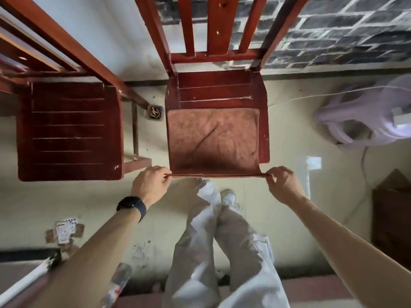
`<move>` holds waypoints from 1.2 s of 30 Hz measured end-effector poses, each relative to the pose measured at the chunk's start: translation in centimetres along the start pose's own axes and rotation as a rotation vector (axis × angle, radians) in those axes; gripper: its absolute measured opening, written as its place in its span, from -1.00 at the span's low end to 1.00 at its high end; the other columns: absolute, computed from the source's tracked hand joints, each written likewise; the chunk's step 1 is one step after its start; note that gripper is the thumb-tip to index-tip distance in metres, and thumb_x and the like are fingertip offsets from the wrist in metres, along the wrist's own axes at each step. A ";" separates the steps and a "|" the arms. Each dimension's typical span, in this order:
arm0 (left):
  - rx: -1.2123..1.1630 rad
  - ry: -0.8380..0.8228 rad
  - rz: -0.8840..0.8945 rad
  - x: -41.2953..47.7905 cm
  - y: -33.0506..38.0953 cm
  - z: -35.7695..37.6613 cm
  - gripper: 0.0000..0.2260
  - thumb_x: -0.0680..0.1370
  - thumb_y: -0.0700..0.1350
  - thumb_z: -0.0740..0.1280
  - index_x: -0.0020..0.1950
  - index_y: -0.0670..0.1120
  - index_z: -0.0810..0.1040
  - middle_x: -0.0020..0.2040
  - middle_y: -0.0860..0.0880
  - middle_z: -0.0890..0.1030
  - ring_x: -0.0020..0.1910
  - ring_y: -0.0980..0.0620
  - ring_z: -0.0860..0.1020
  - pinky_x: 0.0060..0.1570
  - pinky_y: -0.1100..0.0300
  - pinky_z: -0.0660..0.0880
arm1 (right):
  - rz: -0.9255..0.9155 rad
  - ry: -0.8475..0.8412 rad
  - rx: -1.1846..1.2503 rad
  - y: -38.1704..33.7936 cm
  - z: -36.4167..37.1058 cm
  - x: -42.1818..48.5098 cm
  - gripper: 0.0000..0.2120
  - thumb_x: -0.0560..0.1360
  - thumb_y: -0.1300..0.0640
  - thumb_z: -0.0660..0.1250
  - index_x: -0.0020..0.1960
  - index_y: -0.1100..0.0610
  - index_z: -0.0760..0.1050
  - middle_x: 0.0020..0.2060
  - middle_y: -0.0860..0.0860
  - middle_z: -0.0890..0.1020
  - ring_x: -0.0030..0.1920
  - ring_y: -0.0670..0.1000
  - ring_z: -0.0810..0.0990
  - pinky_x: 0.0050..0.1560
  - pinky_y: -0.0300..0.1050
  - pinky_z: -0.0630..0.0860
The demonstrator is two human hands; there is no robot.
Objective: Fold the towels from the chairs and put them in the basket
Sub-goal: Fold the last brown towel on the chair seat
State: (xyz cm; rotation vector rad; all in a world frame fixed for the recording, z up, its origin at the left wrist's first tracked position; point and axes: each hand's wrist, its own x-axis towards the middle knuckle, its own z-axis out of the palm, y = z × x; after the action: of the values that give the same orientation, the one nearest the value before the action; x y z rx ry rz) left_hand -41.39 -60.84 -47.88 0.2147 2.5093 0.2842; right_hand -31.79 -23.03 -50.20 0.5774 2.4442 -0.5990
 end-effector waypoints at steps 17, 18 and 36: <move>-0.991 0.122 -0.403 19.4 -1.5 1.7 -0.85 0.56 0.09 0.39 0.05 0.04 0.59 -0.07 0.14 0.64 -0.06 0.12 0.61 0.07 0.09 0.54 | 0.323 0.227 0.569 -5.8 0.2 18.5 -0.68 0.62 0.00 0.23 0.27 0.16 0.48 0.07 0.13 0.62 0.05 0.17 0.61 0.08 0.05 0.57; -0.957 0.146 -0.399 20.3 -1.3 1.9 -0.83 0.58 0.09 0.36 0.08 0.04 0.59 -0.08 0.14 0.63 -0.08 0.12 0.59 0.03 0.10 0.53 | 0.333 0.242 0.558 -5.8 0.7 19.5 -0.69 0.63 0.01 0.21 0.27 0.17 0.48 0.10 0.15 0.62 0.06 0.17 0.59 0.11 0.06 0.56; -0.526 0.243 -0.441 25.0 0.0 3.2 -0.64 0.64 0.14 0.16 0.20 -0.09 0.53 0.03 -0.16 0.65 0.00 -0.21 0.58 -0.08 0.05 0.47 | 0.338 0.335 0.386 -6.3 2.4 22.9 -0.72 0.66 0.01 0.12 0.24 0.16 0.40 0.07 0.23 0.66 0.07 0.32 0.59 0.05 0.01 0.44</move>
State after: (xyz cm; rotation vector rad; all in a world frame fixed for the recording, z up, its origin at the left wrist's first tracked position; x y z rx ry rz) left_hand -59.68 -54.94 -64.15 -0.6059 2.5243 0.8006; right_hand -51.35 -23.29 -63.86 1.3095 2.4547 -0.8945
